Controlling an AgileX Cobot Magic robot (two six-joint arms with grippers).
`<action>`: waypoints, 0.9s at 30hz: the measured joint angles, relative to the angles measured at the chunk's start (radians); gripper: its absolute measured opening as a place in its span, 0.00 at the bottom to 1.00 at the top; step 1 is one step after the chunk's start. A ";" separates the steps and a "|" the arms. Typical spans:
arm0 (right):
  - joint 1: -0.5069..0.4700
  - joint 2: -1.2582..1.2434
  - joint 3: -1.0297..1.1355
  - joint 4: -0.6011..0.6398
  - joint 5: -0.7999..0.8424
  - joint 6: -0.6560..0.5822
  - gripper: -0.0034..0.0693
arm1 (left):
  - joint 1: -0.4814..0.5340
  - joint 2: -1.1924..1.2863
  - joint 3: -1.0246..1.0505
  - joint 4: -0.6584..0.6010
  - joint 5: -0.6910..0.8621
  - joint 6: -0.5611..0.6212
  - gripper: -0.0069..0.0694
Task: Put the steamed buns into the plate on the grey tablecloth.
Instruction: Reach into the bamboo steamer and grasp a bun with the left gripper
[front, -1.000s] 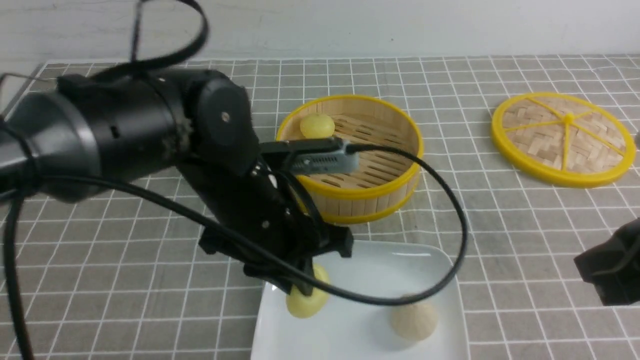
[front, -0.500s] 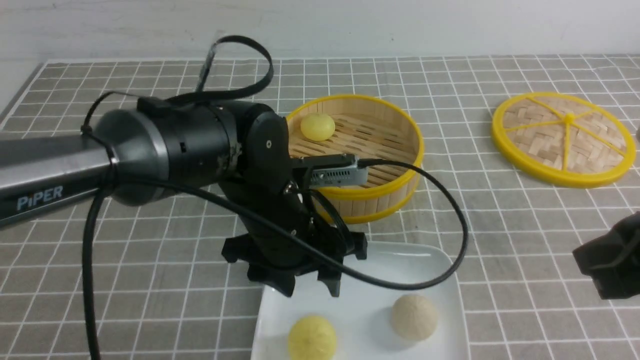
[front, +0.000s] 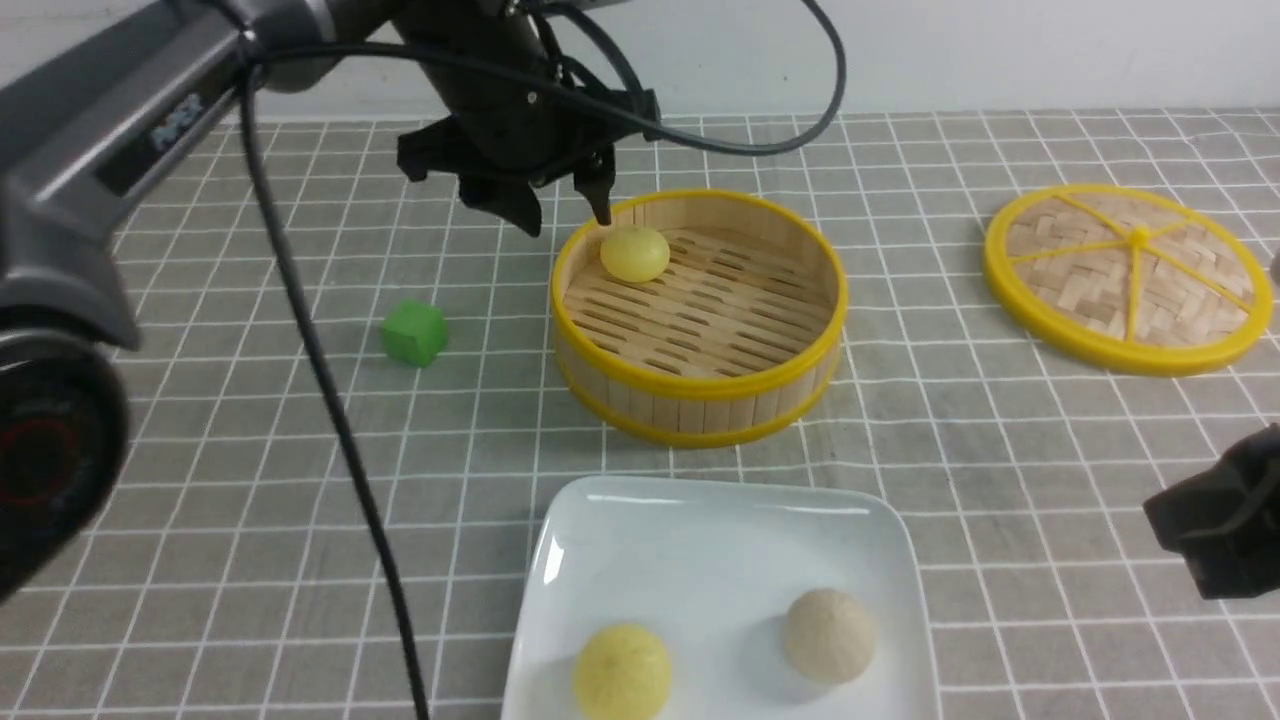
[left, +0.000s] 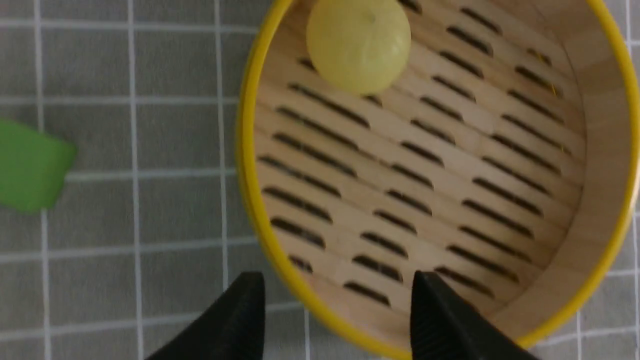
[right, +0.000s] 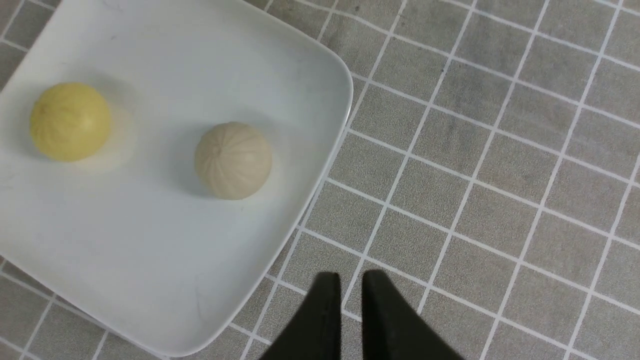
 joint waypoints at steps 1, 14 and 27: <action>0.000 0.000 0.000 0.000 0.000 0.000 0.17 | 0.000 0.027 -0.036 -0.001 0.009 0.005 0.63; 0.000 0.037 0.000 0.003 -0.005 0.000 0.18 | -0.014 0.373 -0.373 -0.022 -0.042 0.039 0.63; 0.000 0.068 0.000 0.019 -0.010 0.000 0.19 | -0.014 0.420 -0.374 0.018 -0.113 0.047 0.59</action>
